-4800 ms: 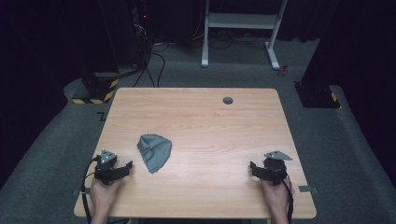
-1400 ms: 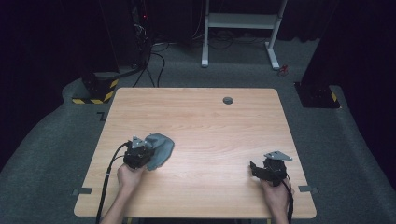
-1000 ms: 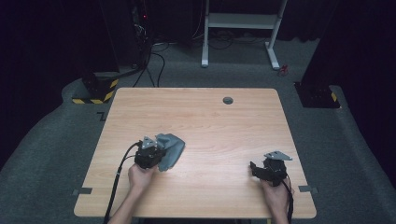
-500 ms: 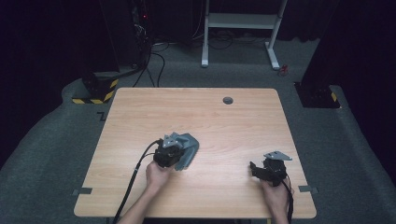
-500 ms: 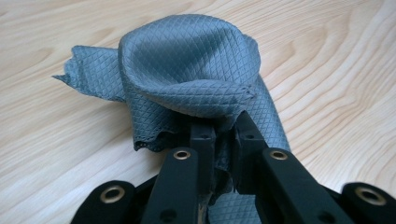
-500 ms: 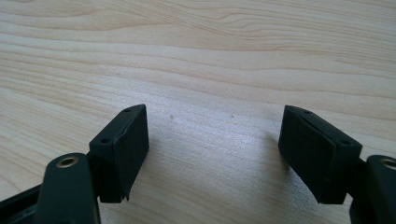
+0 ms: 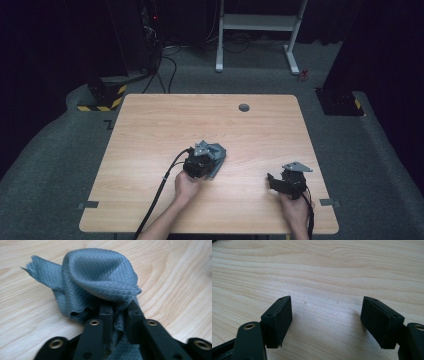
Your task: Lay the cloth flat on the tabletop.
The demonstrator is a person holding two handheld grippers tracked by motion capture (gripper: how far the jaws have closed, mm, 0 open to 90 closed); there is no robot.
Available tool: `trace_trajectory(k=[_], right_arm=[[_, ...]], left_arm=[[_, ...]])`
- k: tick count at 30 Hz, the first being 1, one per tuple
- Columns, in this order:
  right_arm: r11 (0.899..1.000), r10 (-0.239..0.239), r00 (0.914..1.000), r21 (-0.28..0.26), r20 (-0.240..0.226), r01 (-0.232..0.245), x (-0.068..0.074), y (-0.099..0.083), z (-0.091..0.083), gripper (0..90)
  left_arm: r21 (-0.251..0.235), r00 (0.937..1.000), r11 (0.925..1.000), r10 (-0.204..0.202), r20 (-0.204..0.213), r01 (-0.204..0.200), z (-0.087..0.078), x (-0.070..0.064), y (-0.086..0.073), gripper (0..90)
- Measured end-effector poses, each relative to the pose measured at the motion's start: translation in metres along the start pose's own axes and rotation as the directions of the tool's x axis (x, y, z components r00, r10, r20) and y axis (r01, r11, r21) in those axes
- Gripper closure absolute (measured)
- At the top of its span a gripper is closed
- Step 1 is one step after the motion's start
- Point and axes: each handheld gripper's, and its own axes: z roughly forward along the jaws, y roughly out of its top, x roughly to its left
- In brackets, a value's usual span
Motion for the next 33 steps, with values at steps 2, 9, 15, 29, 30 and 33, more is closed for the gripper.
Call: trace_trajectory(k=[2, 9, 15, 29, 30, 33], right_arm=[[1.0, 0.0, 1.0, 0.0, 0.001, 0.0, 0.0, 0.0, 0.0, 25.3], [1.0, -0.01, 0.9999, -0.013, -0.008, 0.009, 0.002, -0.001, -0.002, 40.1], [0.999, -0.033, 0.9991, -0.028, -0.026, 0.032, 0.006, -0.001, -0.002, 57.2], [0.986, -0.153, 0.9637, -0.107, -0.219, 0.132, 0.054, 0.021, 0.0, 66.2], [0.982, -0.174, 0.9564, -0.112, -0.235, 0.151, 0.06, 0.023, 0.001, 66.5], [0.97, -0.238, 0.9262, -0.13, -0.293, 0.208, 0.088, 0.033, 0.006, 66.9]], left_arm=[[-0.008, 0.9996, 1.0, 0.004, 0.027, -0.004, -0.003, 0.0, 0.0, 62.8], [-0.024, 0.9994, 0.9991, 0.034, -0.001, -0.034, -0.021, 0.006, -0.009, 49.0], [-0.026, 0.9988, 0.9994, 0.022, -0.043, -0.023, -0.035, 0.016, -0.024, 46.3], [0.009, 0.9904, 0.9975, 0.07, -0.119, -0.069, -0.032, 0.018, -0.041, 41.8], [0.011, 0.9915, 0.9981, 0.061, -0.115, -0.06, -0.031, 0.019, -0.043, 41.7], [0.012, 0.9907, 0.9977, 0.068, -0.118, -0.067, -0.032, 0.018, -0.044, 41.5]])
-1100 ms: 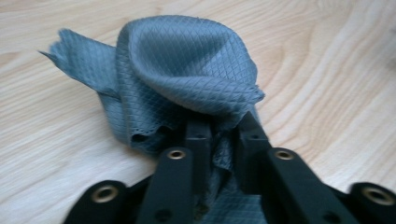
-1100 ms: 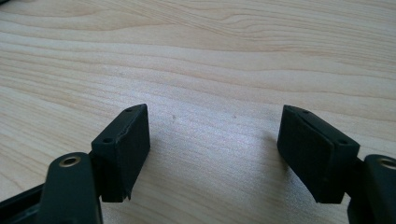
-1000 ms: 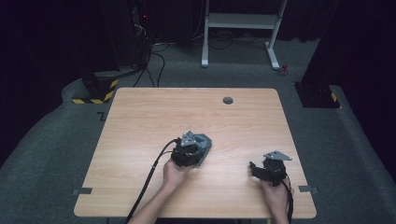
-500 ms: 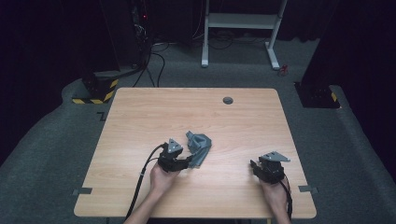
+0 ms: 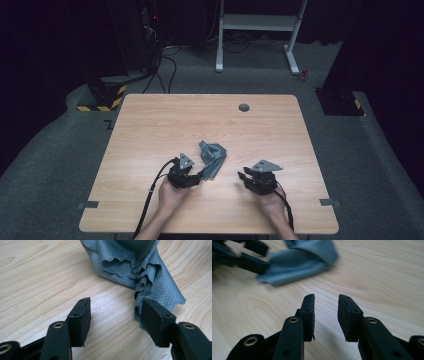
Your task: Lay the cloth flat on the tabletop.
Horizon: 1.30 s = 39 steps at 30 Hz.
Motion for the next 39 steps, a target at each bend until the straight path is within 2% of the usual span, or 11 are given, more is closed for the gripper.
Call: trace_trajectory(k=[2, 4, 8, 16, 17, 18, 20, 29, 35, 36, 39], right_arm=[[1.0, -0.009, 0.9999, 0.001, -0.014, 0.009, 0.004, 0.003, 0.003, 66.9], [0.999, -0.043, 0.9977, -0.006, -0.053, 0.043, 0.018, 0.015, 0.013, 66.8], [0.995, -0.096, 0.9899, 0.0, -0.105, 0.096, 0.039, 0.029, 0.028, 66.7], [0.987, -0.154, 0.9806, 0.032, -0.121, 0.159, 0.059, 0.033, 0.051, 67.3], [0.986, -0.157, 0.9802, 0.041, -0.12, 0.163, 0.061, 0.034, 0.054, 69.7], [0.976, -0.2, 0.9749, 0.068, -0.097, 0.207, 0.062, 0.037, 0.061, 83.0], [0.974, -0.205, 0.9749, 0.077, -0.087, 0.212, 0.063, 0.037, 0.062, 88.7], [0.988, -0.155, 0.9875, 0.021, -0.031, 0.156, 0.041, 0.041, 0.043, 90.0], [0.997, -0.082, 0.9962, -0.007, 0.029, 0.083, 0.011, 0.035, 0.025, 90.0], [0.999, -0.043, 0.9985, -0.018, 0.034, 0.044, 0.001, 0.033, 0.021, 90.0], [0.999, -0.019, 0.999, -0.029, 0.04, 0.02, -0.006, 0.032, 0.016, 90.0]], left_arm=[[-0.001, 0.9999, 1.0, 0.01, -0.004, -0.01, -0.001, 0.0, 0.0, 41.4], [0.001, 0.9998, 0.9999, 0.016, -0.007, -0.016, -0.002, -0.001, -0.002, 41.1], [-0.002, 1.0, 1.0, 0.0, 0.001, 0.0, -0.006, -0.002, -0.006, 40.2], [-0.001, 1.0, 1.0, 0.001, -0.004, -0.001, -0.007, -0.003, -0.007, 40.1], [0.0, 1.0, 1.0, 0.003, -0.006, -0.003, -0.007, -0.003, -0.007, 40.1], [-0.001, 1.0, 1.0, 0.004, -0.006, -0.004, -0.007, -0.003, -0.007, 40.3], [-0.001, 1.0, 1.0, 0.003, -0.006, -0.003, -0.007, -0.003, -0.007, 40.3], [-0.003, 0.9999, 0.9999, 0.011, 0.002, -0.011, -0.007, -0.003, -0.007, 41.3], [-0.016, 0.9985, 0.9989, 0.044, 0.033, -0.043, -0.008, -0.005, -0.007, 65.0], [-0.019, 0.9968, 0.9979, 0.063, 0.048, -0.063, -0.008, -0.006, -0.007, 76.9], [-0.018, 0.9949, 0.9969, 0.078, 0.065, -0.077, -0.007, -0.008, -0.006, 89.8]])
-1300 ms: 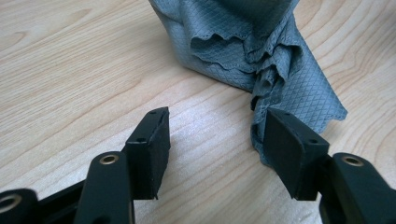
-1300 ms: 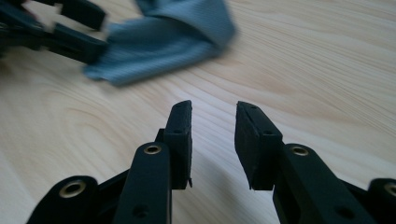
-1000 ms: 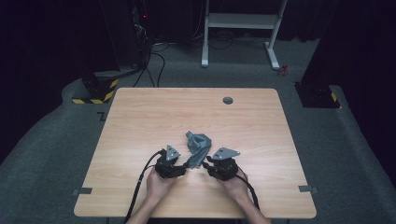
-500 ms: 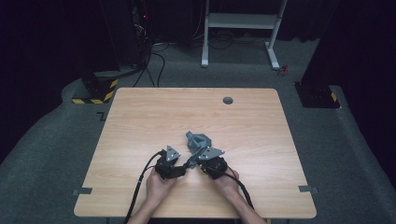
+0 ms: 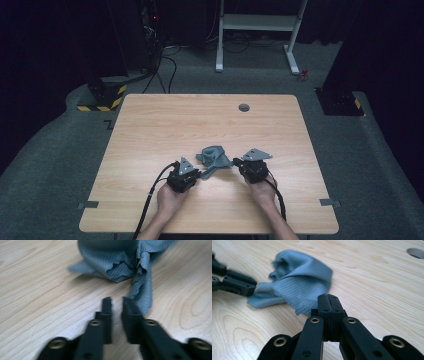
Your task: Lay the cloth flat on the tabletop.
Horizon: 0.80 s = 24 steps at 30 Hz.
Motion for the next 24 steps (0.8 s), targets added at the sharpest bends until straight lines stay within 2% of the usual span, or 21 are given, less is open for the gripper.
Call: trace_trajectory(k=[2, 3, 5, 9, 12, 13, 14, 16, 17, 19, 21, 24], right_arm=[[1.0, 0.005, 1.0, -0.004, 0.003, -0.005, -0.003, -0.001, -0.003, 90.0], [1.0, 0.006, 1.0, -0.005, 0.003, -0.006, -0.004, -0.001, -0.004, 90.0], [1.0, 0.013, 0.9999, -0.005, 0.007, -0.013, -0.006, -0.002, -0.006, 90.0], [1.0, 0.024, 0.9995, -0.019, 0.021, -0.023, -0.012, -0.001, -0.013, 90.0], [0.999, 0.04, 0.9985, -0.026, 0.038, -0.039, -0.02, -0.005, -0.018, 90.0], [0.999, 0.04, 0.9985, -0.026, 0.038, -0.039, -0.02, -0.005, -0.018, 90.0], [0.998, 0.064, 0.9965, -0.02, 0.053, -0.063, -0.026, -0.008, -0.02, 90.0], [0.997, 0.076, 0.9955, -0.019, 0.056, -0.075, -0.029, -0.01, -0.021, 90.0], [0.995, 0.095, 0.9935, -0.018, 0.062, -0.094, -0.035, -0.012, -0.024, 90.0], [0.995, 0.104, 0.9923, -0.015, 0.067, -0.103, -0.037, -0.013, -0.025, 90.0], [0.994, 0.113, 0.9912, -0.006, 0.069, -0.113, -0.04, -0.014, -0.025, 90.0], [0.993, 0.117, 0.9899, 0.021, 0.08, -0.119, -0.042, -0.016, -0.02, 89.5]], left_arm=[[0.0, 1.0, 1.0, -0.002, 0.006, 0.002, 0.0, 0.0, 0.0, 90.0], [0.001, 0.9994, 0.9997, -0.025, 0.023, 0.025, 0.0, 0.003, 0.0, 90.0], [0.004, 0.9986, 0.9992, -0.04, 0.035, 0.039, 0.0, 0.005, 0.0, 90.0], [0.0, 0.9994, 0.9995, -0.031, 0.018, 0.031, -0.009, 0.011, 0.0, 90.0], [-0.024, 0.9984, 0.9981, -0.056, 0.003, 0.056, -0.025, 0.022, 0.0, 90.0], [-0.024, 0.9984, 0.9981, -0.056, 0.003, 0.056, -0.025, 0.022, 0.0, 90.0], [-0.035, 0.997, 0.9965, -0.076, -0.016, 0.075, -0.033, 0.03, -0.001, 90.0], [-0.041, 0.9961, 0.9956, -0.086, -0.019, 0.085, -0.036, 0.034, -0.002, 90.0], [-0.05, 0.9937, 0.9929, -0.11, -0.023, 0.109, -0.041, 0.04, -0.003, 90.0], [-0.062, 0.9894, 0.9887, -0.139, -0.04, 0.137, -0.046, 0.048, -0.004, 90.0], [-0.044, 0.9845, 0.9845, -0.172, -0.037, 0.17, -0.044, 0.054, -0.005, 90.0], [-0.014, 0.9834, 0.9845, -0.175, -0.048, 0.175, -0.037, 0.055, -0.004, 89.9]])
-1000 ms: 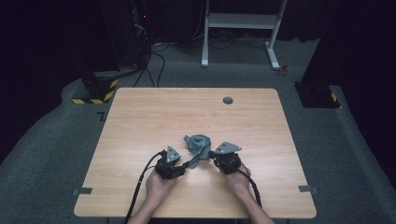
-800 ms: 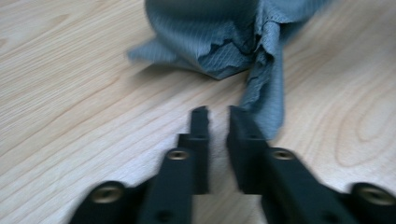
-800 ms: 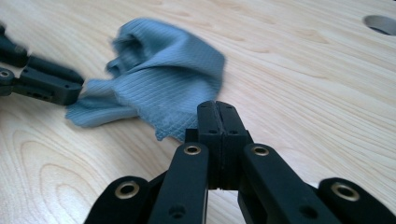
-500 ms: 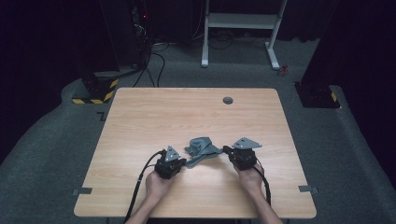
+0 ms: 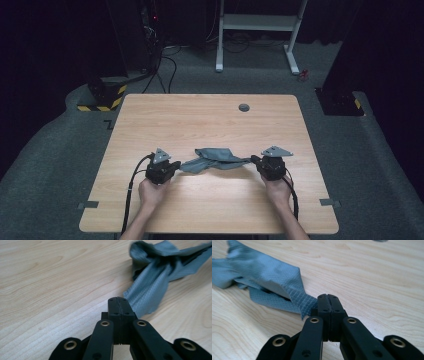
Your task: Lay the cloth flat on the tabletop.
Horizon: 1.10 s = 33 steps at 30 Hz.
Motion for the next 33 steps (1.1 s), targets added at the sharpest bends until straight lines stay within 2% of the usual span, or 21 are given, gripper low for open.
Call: trace_trajectory(k=[1, 3, 5, 7, 9, 11, 13, 14, 16, 19, 20, 21, 23, 24, 26, 27, 28, 29, 31, 32, 33], right_arm=[[1.0, 0.006, 1.0, 0.01, 0.005, -0.006, -0.001, 0.0, 0.002, 88.8], [1.0, 0.025, 0.9997, 0.014, 0.003, -0.025, -0.001, 0.0, 0.003, 82.8], [1.0, 0.017, 0.9993, -0.025, -0.034, -0.018, 0.005, 0.0, -0.004, 76.5], [0.999, 0.004, 0.9989, -0.037, -0.047, -0.006, 0.009, 0.001, -0.007, 73.5], [0.998, -0.027, 0.9966, -0.055, -0.077, 0.023, 0.018, 0.002, -0.011, 68.5], [0.997, -0.069, 0.9905, -0.054, -0.119, 0.063, 0.028, 0.004, -0.01, 63.9], [0.987, -0.16, 0.9758, -0.022, -0.149, 0.159, 0.049, 0.006, -0.001, 58.7], [0.987, -0.16, 0.9758, -0.022, -0.149, 0.159, 0.049, 0.006, -0.001, 58.7], [0.979, -0.201, 0.9669, 0.003, -0.157, 0.204, 0.059, 0.004, 0.008, 56.9], [0.968, -0.23, 0.9575, 0.06, -0.175, 0.243, 0.069, -0.002, 0.024, 52.6], [0.968, -0.23, 0.9575, 0.06, -0.175, 0.243, 0.069, -0.002, 0.024, 52.6], [0.96, -0.252, 0.9543, 0.081, -0.16, 0.267, 0.074, -0.005, 0.027, 51.3], [0.956, -0.266, 0.952, 0.085, -0.152, 0.28, 0.075, -0.007, 0.029, 51.4], [0.95, -0.284, 0.9492, 0.097, -0.135, 0.298, 0.077, -0.008, 0.031, 59.6], [0.948, -0.288, 0.9515, 0.108, -0.108, 0.299, 0.075, -0.008, 0.033, 76.6], [0.948, -0.288, 0.9515, 0.108, -0.108, 0.299, 0.075, -0.008, 0.033, 76.6], [0.95, -0.285, 0.9527, 0.104, -0.106, 0.296, 0.073, -0.008, 0.033, 84.1], [0.953, -0.279, 0.9549, 0.095, -0.103, 0.288, 0.071, -0.007, 0.031, 89.8], [0.962, -0.26, 0.9612, 0.062, -0.092, 0.266, 0.065, -0.002, 0.026, 90.0], [0.962, -0.26, 0.9612, 0.062, -0.092, 0.266, 0.065, -0.002, 0.026, 90.0], [0.967, -0.243, 0.9659, 0.051, -0.089, 0.248, 0.061, 0.002, 0.022, 90.0]], left_arm=[[-0.003, 1.0, 1.0, 0.002, 0.006, -0.002, 0.001, -0.002, 0.001, 88.2], [-0.014, 0.999, 0.9999, 0.007, 0.043, -0.006, 0.0, -0.01, 0.003, 75.0], [-0.026, 0.9971, 0.999, 0.037, 0.067, -0.036, -0.001, -0.017, 0.004, 61.7], [-0.017, 0.9938, 0.9973, 0.072, 0.085, -0.071, 0.001, -0.027, 0.006, 58.9], [-0.001, 0.9913, 0.9947, 0.103, 0.082, -0.103, 0.005, -0.034, 0.006, 55.1], [0.026, 0.989, 0.9911, 0.128, 0.074, -0.13, 0.014, -0.04, 0.005, 53.7], [0.04, 0.9884, 0.9892, 0.139, 0.061, -0.141, 0.02, -0.043, 0.006, 53.2], [0.04, 0.9895, 0.9899, 0.134, 0.055, -0.136, 0.023, -0.043, 0.006, 53.2], [0.023, 0.9934, 0.9937, 0.109, 0.036, -0.11, 0.028, -0.043, 0.011, 51.7], [0.009, 0.9974, 0.9977, 0.067, 0.027, -0.068, 0.036, -0.039, 0.024, 49.3], [0.009, 0.9974, 0.9977, 0.067, 0.027, -0.068, 0.036, -0.039, 0.024, 49.1], [0.006, 0.9982, 0.9984, 0.056, 0.02, -0.056, 0.042, -0.037, 0.032, 49.0], [0.004, 0.9987, 0.9989, 0.047, 0.019, -0.048, 0.045, -0.036, 0.035, 49.1], [-0.002, 0.9993, 0.9995, 0.032, 0.022, -0.032, 0.05, -0.034, 0.041, 51.1], [-0.012, 0.999, 0.9997, 0.022, 0.039, -0.021, 0.053, -0.033, 0.046, 58.4], [-0.012, 0.999, 0.9997, 0.022, 0.039, -0.021, 0.053, -0.033, 0.046, 63.1], [-0.022, 0.9985, 0.9996, 0.016, 0.052, -0.015, 0.054, -0.032, 0.048, 63.1], [-0.024, 0.9978, 0.9997, 0.01, 0.065, -0.008, 0.054, -0.031, 0.049, 70.4], [-0.041, 0.9971, 0.9989, 0.024, 0.072, -0.021, 0.051, -0.031, 0.054, 82.9], [-0.041, 0.9971, 0.9989, 0.024, 0.072, -0.021, 0.051, -0.031, 0.054, 85.6], [-0.057, 0.9967, 0.998, 0.033, 0.074, -0.028, 0.049, -0.03, 0.057, 87.3]])
